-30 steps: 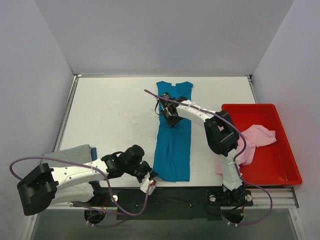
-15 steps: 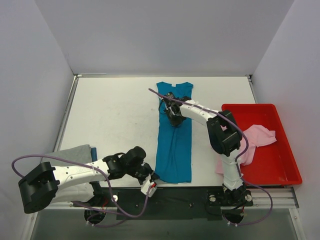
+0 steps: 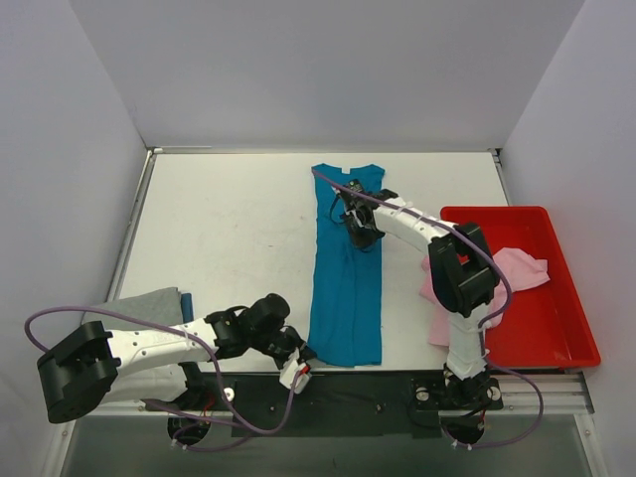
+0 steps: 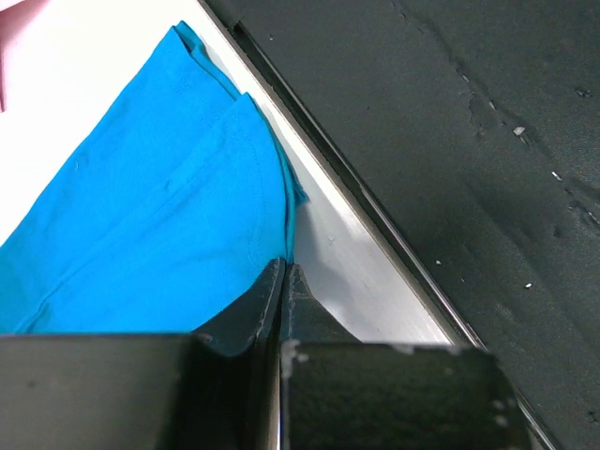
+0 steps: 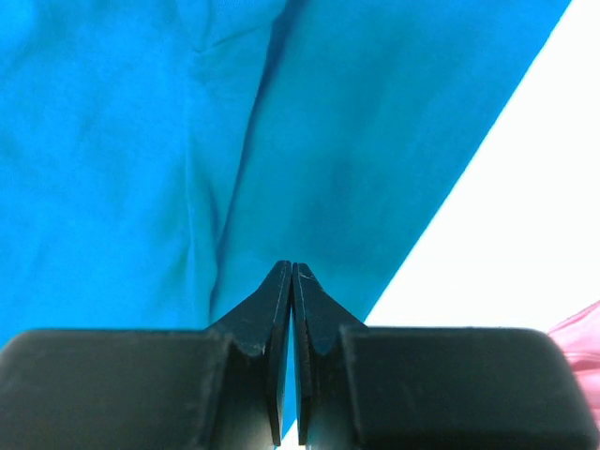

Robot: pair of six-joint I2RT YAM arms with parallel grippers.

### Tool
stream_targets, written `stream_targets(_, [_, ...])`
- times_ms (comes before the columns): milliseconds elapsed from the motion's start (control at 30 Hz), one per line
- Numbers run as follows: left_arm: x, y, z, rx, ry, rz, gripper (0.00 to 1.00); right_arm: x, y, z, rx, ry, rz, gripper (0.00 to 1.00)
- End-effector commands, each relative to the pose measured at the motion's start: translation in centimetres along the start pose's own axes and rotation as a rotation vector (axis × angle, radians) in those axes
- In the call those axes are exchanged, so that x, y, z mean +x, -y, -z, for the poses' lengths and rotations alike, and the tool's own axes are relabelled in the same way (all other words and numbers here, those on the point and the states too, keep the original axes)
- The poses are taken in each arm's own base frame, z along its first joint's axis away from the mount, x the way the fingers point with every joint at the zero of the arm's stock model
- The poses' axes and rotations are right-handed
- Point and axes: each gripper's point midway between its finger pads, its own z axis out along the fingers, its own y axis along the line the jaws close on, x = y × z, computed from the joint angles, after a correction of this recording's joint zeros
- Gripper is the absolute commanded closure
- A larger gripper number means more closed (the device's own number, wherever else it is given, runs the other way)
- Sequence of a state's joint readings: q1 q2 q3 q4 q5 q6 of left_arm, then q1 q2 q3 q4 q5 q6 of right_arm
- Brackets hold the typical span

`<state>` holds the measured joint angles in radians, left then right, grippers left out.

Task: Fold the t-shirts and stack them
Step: Rotate the tshirt 90 degrees, then grab the bottom of the folded rectangular tshirt with both arms

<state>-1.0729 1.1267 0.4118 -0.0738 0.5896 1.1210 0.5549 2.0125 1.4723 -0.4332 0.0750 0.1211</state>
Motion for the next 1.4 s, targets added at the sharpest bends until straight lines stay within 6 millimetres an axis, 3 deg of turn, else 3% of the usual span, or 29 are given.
stream_targets(0, [-1.1,-0.2,-0.3,-0.007,0.055,-0.010,0.94,-0.5,0.0,3.8,-0.010,0.054,0.013,1.00])
stream_targets(133, [-1.0,-0.3,-0.3,-0.011,0.053,-0.013,0.94,1.1,-3.0,5.4,-0.061,0.083,0.062,1.00])
stream_targets(167, [-0.9,-0.3,-0.3,-0.013,0.049,-0.011,0.94,0.7,-3.9,6.2,-0.098,0.118,0.048,1.00])
stream_targets(200, [-0.9,-0.3,-0.3,-0.014,0.050,-0.012,0.94,1.5,-4.7,6.0,-0.117,0.114,0.054,1.00])
stream_targets(267, [-0.9,-0.2,-0.3,-0.013,0.049,-0.010,0.94,1.2,-5.6,5.9,-0.145,0.141,0.025,1.00])
stream_targets(467, [-0.9,-0.2,-0.3,-0.012,0.050,-0.008,0.94,0.9,-4.8,3.0,-0.104,0.080,-0.010,1.00])
stream_targets(600, [-0.8,-0.2,-0.3,-0.018,0.044,-0.001,0.94,2.4,-3.4,1.0,-0.054,0.012,-0.033,1.00])
stream_targets(767, [-0.8,-0.2,-0.4,-0.012,0.046,-0.006,0.95,3.1,-3.3,0.4,-0.061,-0.027,-0.032,1.00])
stream_targets(900, [-1.0,-0.7,-0.4,-0.036,0.053,-0.014,0.95,2.4,-3.5,2.7,-0.080,0.014,-0.024,1.00])
stream_targets(933, [-0.9,-0.7,-0.3,-0.038,0.052,-0.011,0.95,1.5,-3.7,4.6,-0.110,0.074,-0.008,1.00])
stream_targets(967, [-0.9,-0.7,-0.3,-0.040,0.048,-0.008,0.95,2.7,-4.7,5.1,-0.168,0.071,0.051,0.99])
stream_targets(1000, [-0.8,-0.7,-0.3,-0.042,0.048,-0.007,0.95,1.5,-5.0,7.8,-0.202,0.169,0.078,0.88])
stream_targets(1033, [-0.8,-0.7,-0.3,-0.043,0.048,-0.006,0.95,3.6,-6.0,8.0,-0.245,0.157,0.152,0.81])
stream_targets(1067, [-0.8,-0.8,-0.3,-0.047,0.047,-0.006,0.95,2.9,-6.1,10.5,-0.272,0.256,0.263,0.66])
stream_targets(1100, [-0.8,-0.9,-0.2,-0.051,0.048,-0.005,0.96,5.5,-6.9,10.4,-0.319,0.238,0.391,0.61])
stream_targets(1133, [-0.8,-0.8,-0.2,-0.054,0.046,-0.001,0.96,6.3,-7.0,12.1,-0.347,0.289,0.458,0.55])
stream_targets(1233, [-0.7,-1.0,-0.1,-0.072,0.041,0.011,0.97,12.5,-7.7,13.5,-0.501,0.303,0.686,0.49])
stream_targets(1267, [-0.5,-0.9,-0.1,-0.075,0.039,0.020,0.97,13.6,-7.7,13.8,-0.524,0.313,0.730,0.48])
stream_targets(1300, [-0.5,-0.9,0.0,-0.080,0.036,0.023,0.97,16.3,-7.9,13.9,-0.568,0.306,0.830,0.48])
stream_targets(1367, [-0.4,-1.0,0.1,-0.090,0.034,0.030,0.98,19.1,-8.4,14.1,-0.597,0.326,0.958,0.46])
